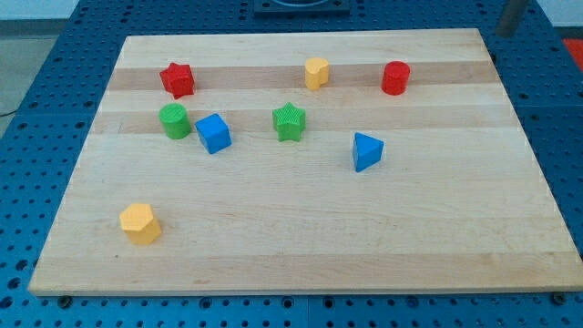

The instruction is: Slide the green star towards the red star

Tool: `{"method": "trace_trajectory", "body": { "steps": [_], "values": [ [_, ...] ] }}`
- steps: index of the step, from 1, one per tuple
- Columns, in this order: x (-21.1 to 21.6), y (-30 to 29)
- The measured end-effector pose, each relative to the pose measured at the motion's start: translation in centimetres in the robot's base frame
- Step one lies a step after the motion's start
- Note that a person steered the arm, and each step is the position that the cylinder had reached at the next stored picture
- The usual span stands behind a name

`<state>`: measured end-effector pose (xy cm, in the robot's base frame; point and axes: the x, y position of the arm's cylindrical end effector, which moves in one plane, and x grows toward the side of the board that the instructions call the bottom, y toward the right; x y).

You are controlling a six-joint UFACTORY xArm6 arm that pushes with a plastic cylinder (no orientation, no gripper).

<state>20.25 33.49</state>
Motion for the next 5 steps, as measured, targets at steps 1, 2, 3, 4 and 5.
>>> {"method": "trace_trajectory", "body": {
  "steps": [1,2,3,4,5],
  "values": [
    [0.0,0.0],
    [2.6,0.0],
    [7.8,-2.4],
    [8.6,-3.3],
    [8.6,-3.3]
  ]
}}
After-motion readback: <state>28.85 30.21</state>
